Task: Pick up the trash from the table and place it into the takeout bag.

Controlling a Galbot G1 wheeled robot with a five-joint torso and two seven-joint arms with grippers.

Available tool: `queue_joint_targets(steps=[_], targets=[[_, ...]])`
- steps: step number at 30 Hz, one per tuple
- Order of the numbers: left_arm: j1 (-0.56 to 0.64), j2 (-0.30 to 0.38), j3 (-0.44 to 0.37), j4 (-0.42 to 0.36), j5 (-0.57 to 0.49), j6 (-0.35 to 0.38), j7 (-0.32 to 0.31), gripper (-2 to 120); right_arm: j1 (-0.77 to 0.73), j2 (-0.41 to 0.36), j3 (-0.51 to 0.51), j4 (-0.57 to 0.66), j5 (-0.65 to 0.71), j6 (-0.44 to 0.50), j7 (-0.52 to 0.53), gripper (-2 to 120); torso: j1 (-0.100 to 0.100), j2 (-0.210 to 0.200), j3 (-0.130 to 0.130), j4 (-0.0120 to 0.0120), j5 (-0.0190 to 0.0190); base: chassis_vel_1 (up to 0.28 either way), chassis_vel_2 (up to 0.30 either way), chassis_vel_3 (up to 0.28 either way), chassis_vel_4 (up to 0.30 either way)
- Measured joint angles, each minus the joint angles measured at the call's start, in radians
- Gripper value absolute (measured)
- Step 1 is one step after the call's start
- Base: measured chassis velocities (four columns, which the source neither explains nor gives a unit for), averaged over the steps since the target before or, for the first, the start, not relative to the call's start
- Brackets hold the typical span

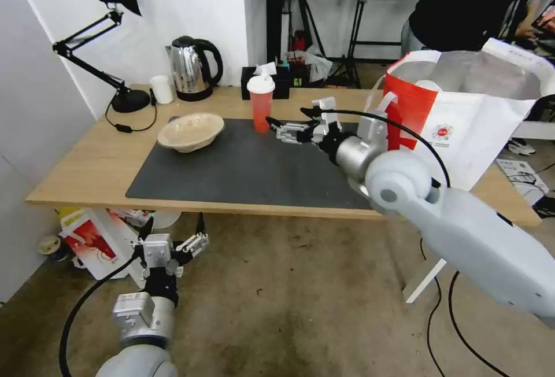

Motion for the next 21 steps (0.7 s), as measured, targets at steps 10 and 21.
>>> queue_joint_targets(steps=[10,21], targets=[[-0.005,-0.002,0.002,0.002,0.0,-0.001,0.0,100,0.096,0.073,-0.04,-0.11,0.016,-0.026,0.082,100,0.0,0.0,0.0,-0.0001,0.0,0.0,0.0,0.0,0.0],[-0.008,-0.009,0.01,0.009,0.001,-0.001,0.0,100,0.185,0.166,-0.078,-0.31,0.022,-0.038,0.058,100,0.0,0.0,0.0,-0.0001,0.0,0.0,0.0,0.0,0.0]])
